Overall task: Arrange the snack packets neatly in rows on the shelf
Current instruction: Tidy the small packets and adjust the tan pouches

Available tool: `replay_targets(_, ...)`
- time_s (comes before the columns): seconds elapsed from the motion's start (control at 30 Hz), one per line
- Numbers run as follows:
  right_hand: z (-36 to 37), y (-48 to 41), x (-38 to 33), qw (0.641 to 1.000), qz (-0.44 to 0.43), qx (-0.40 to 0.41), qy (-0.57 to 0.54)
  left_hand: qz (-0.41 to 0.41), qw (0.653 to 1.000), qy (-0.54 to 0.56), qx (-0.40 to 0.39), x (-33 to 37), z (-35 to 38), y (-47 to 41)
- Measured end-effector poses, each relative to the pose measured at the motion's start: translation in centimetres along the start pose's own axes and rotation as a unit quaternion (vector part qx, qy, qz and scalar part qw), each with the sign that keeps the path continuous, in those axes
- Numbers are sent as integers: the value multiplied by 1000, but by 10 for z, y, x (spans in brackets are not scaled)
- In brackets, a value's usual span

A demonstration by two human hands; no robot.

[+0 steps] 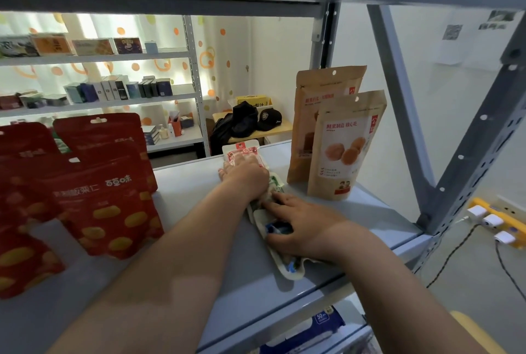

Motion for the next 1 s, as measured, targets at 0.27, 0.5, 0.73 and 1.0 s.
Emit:
replay_targets(0.27,0,-2,7,1000,-3,3,-8,-46,999,-2,-15,2,-2,3)
replay_targets(0.5,-23,23,5,994,0,72,-85,61,998,3,35,5,-15,6)
replay_targets(0.73,0,61,-3,998,-7,49,-49,172,981,-89,21,7,-9,25)
replay_targets(1.0,-1,65,-10,996,-19,74,-49,157,984,-85,8,3,-8,23)
Point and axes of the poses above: each hand's wrist, its own y-axis away from the middle knuckle, its own z-axis out of the palm, x = y × z, the point moved 9 cm from there along -y, towards the middle knuckle, and after that the axes turned 1 degree about -z, right-handed, at the moved point
